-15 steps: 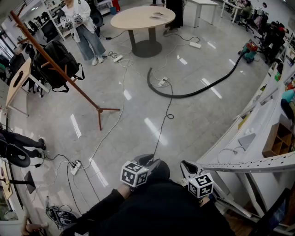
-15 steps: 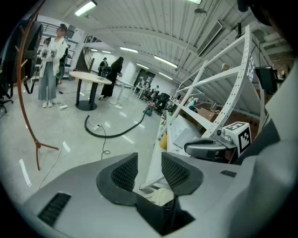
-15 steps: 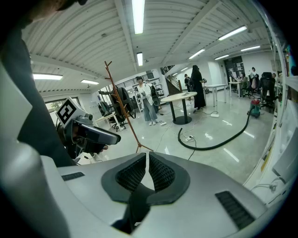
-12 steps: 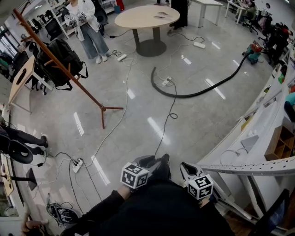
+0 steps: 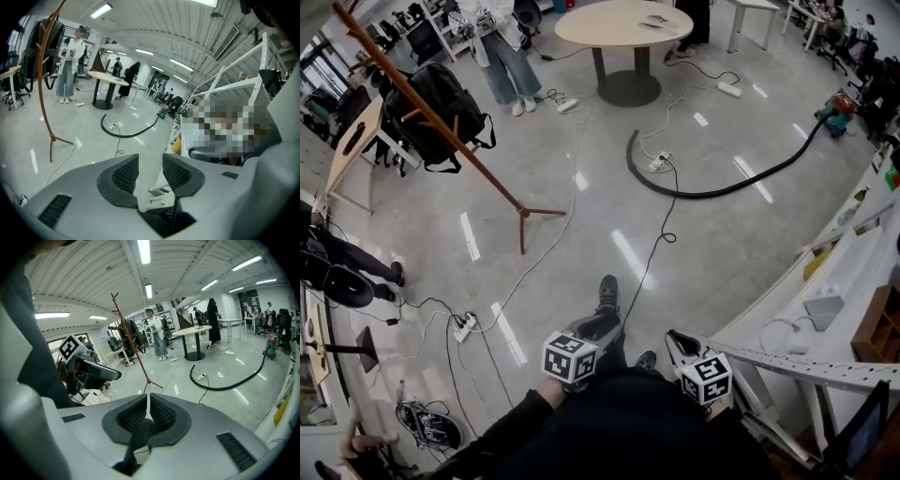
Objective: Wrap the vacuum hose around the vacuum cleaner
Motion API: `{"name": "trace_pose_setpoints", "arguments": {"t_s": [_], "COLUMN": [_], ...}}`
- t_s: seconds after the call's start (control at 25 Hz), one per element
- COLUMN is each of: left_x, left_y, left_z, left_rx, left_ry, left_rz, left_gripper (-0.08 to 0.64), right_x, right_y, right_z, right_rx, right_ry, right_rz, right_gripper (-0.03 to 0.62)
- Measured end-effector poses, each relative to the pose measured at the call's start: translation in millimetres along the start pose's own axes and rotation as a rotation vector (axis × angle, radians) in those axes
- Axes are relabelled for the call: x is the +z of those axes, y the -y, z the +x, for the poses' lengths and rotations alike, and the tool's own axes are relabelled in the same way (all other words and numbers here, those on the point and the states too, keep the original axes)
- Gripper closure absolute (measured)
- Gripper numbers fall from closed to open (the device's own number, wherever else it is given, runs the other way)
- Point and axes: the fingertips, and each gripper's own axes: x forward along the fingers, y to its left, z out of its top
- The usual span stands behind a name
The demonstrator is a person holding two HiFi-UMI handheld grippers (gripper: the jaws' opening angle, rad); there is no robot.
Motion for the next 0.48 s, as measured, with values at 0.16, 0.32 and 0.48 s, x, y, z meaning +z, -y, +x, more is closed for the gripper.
{"name": "trace_pose_setpoints", "arguments": {"t_s": [0.16, 0.32, 0.48], "left_x": [37, 81, 112], "left_y": [-22, -77, -139], "left_z": [11, 11, 10], "left_rx": [-0.051, -0.077, -0.124], "left_ry": [0.021, 0.036, 0.017], "left_rz": [0.052, 0.064, 0.048], "left_gripper": [0.387, 0.387, 0.387], "right_x": [36, 88, 136], "right_y": [21, 16, 8], "right_z": [25, 76, 122], "right_rx": [-0.054, -0.053, -0.096], "right_ry": [0.067, 0.128, 0.124], "right_rz": [0.088, 0.153, 0.114], "right_gripper": [0.558, 0.558, 0.558]}}
